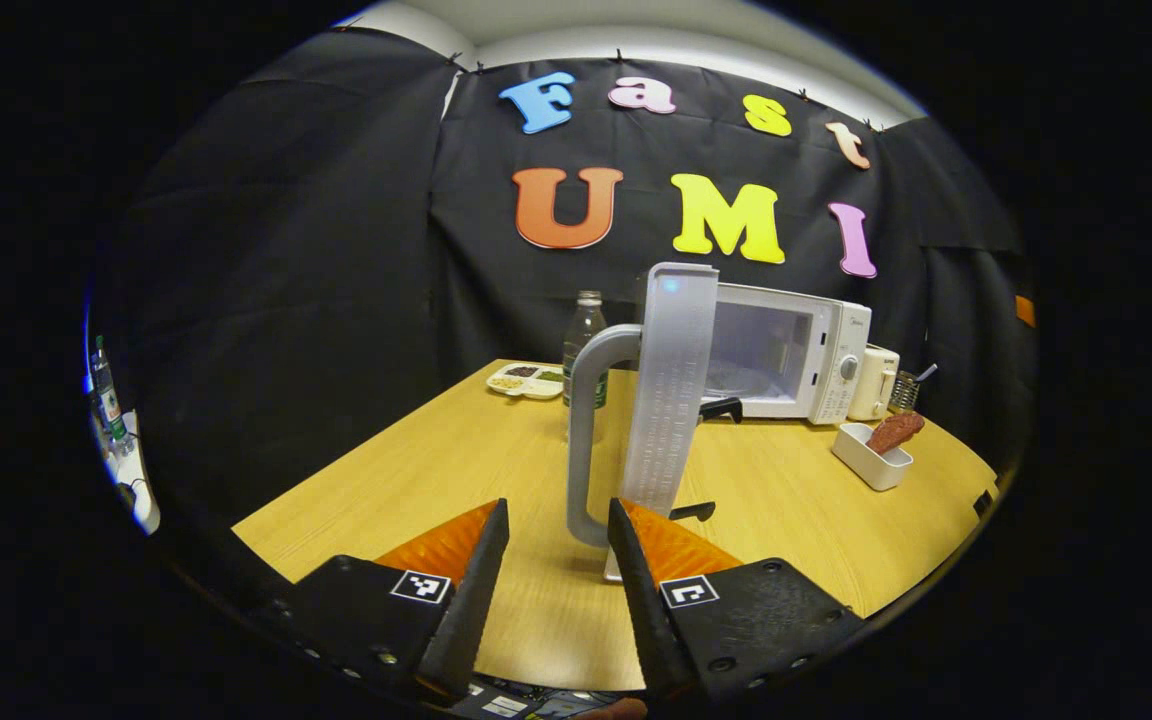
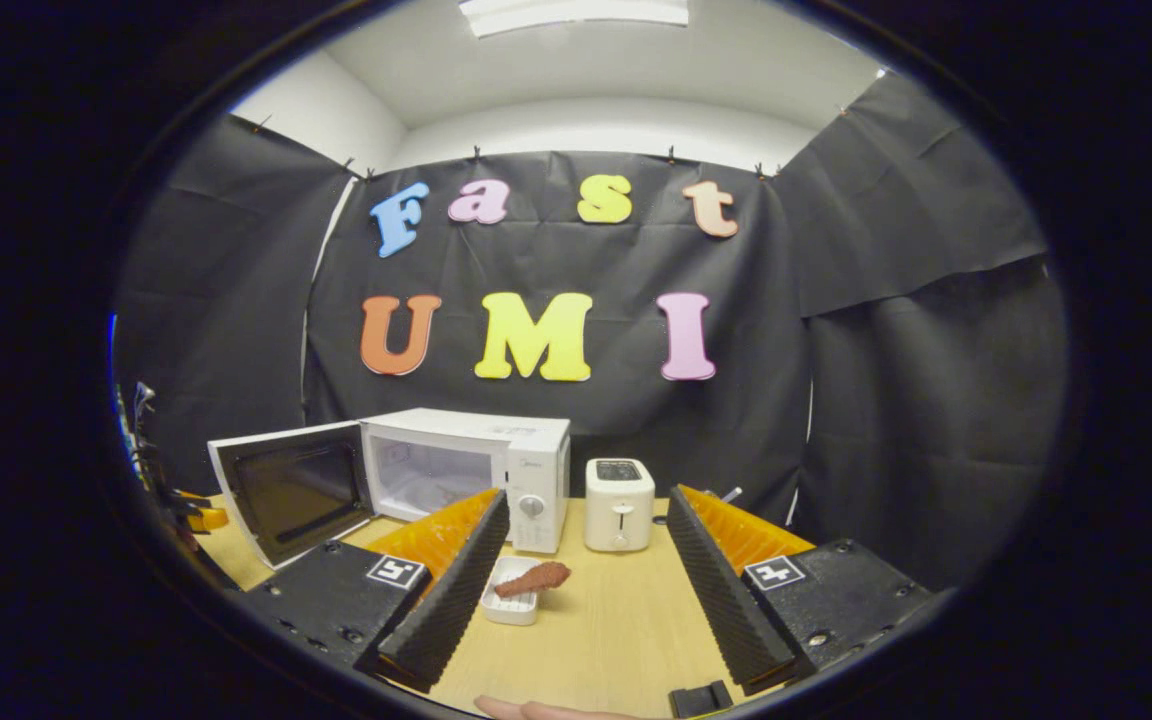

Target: Open the microwave oven with the left hand, put the food in, and close the microwave oven.

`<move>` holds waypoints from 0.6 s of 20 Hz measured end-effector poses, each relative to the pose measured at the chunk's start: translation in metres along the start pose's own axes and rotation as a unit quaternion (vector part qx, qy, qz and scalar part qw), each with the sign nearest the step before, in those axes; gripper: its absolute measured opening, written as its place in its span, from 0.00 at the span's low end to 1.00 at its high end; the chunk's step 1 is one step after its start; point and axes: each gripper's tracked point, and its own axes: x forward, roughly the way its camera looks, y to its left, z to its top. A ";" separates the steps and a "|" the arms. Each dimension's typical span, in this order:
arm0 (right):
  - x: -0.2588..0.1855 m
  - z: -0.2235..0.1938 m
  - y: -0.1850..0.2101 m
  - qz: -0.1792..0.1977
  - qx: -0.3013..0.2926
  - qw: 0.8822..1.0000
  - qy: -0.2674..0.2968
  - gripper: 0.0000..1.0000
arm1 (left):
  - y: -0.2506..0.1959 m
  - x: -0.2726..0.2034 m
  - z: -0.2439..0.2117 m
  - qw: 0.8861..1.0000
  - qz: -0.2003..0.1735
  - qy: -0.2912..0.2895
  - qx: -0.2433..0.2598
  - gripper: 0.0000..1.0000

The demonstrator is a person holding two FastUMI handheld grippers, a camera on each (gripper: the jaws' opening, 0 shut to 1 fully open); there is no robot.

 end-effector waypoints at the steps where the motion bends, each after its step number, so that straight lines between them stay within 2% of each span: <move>1: 0.003 -0.003 0.001 0.001 0.002 1.000 0.006 0.95 | 0.004 -0.006 0.000 1.000 0.000 -0.002 -0.006 0.62; 2: 0.006 -0.006 0.002 0.001 0.004 1.000 0.012 1.00 | 0.008 -0.012 0.004 1.000 0.003 -0.007 -0.011 0.73; 3: 0.011 -0.007 0.002 0.002 0.003 1.000 0.018 0.95 | 0.012 -0.017 0.011 1.000 0.010 -0.014 -0.016 0.79; 4: 0.015 -0.010 0.002 0.002 0.000 1.000 0.023 1.00 | 0.013 -0.021 0.018 0.999 0.016 -0.022 -0.022 0.87; 8: 0.039 -0.019 -0.007 -0.005 -0.017 0.999 0.047 1.00 | -0.003 -0.039 0.045 0.998 0.012 -0.038 -0.037 0.90; 12: 0.071 -0.031 -0.014 -0.003 -0.027 0.997 0.073 1.00 | -0.025 -0.045 0.081 0.998 0.014 -0.063 -0.013 0.90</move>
